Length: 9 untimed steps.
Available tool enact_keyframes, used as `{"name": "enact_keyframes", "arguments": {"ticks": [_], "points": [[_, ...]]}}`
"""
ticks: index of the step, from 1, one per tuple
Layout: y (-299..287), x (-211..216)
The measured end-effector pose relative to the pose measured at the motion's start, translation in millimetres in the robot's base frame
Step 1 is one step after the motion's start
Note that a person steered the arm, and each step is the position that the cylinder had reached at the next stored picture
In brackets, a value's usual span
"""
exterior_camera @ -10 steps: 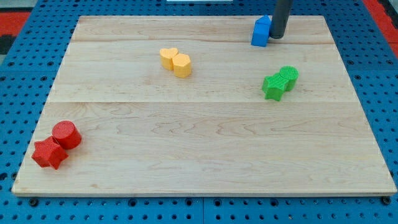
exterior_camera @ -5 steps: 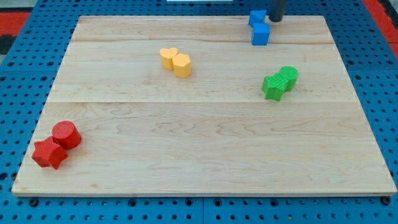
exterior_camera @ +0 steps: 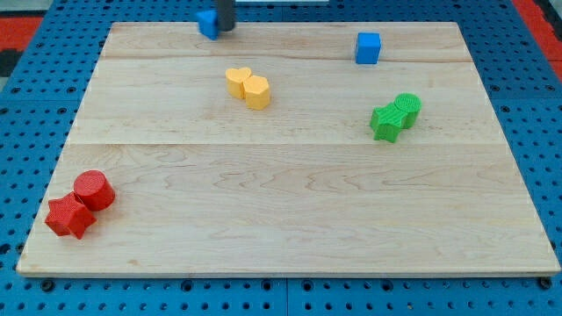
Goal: Push triangle to the top left of the board
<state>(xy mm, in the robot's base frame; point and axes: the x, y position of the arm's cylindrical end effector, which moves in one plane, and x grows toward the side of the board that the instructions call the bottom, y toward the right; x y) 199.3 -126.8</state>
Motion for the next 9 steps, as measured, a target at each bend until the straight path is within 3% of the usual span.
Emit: {"name": "enact_keyframes", "arguments": {"ticks": [1, 2, 3, 4, 5, 8, 9], "points": [[-2.8, 12.5], [-50.2, 40.5], [8.0, 32.1], [-10.4, -2.0], [-24.3, -7.3], [-109.5, 43.1], [-27.5, 44.5]]}}
